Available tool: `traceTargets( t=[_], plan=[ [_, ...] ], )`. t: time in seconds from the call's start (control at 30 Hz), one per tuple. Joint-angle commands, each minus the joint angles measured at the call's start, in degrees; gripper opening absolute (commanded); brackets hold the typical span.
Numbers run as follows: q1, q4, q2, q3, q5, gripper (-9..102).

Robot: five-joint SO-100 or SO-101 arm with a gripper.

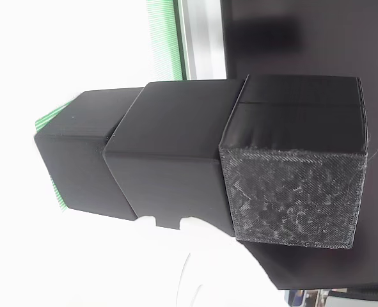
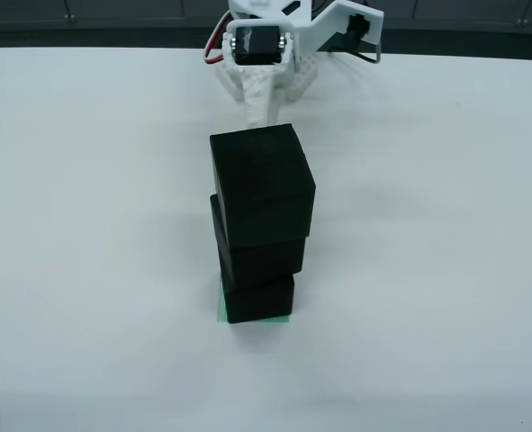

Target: Stack 3 Blocks on the chosen place.

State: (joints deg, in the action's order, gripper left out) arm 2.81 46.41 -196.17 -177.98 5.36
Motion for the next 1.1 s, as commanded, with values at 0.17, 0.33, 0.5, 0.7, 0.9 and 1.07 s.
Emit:
traceTargets(
  t=[0.17, 0.33, 0.5, 0.7, 0.9, 1.07],
  plan=[
    [0.4, 0.4, -0.8, -2.4, -0.3, 0],
    [0.3, 0.4, -0.8, -2.4, -0.3, 0],
    [0.3, 0.4, -0.8, -2.4, -0.3, 0],
    [0.3, 0.4, -0.8, -2.4, -0.3, 0],
    [-0.1, 0.4, -0.8, -2.4, -0.2, 0],
    [-0.2, 0.4, -0.8, -2.4, -0.1, 0]
  ],
)
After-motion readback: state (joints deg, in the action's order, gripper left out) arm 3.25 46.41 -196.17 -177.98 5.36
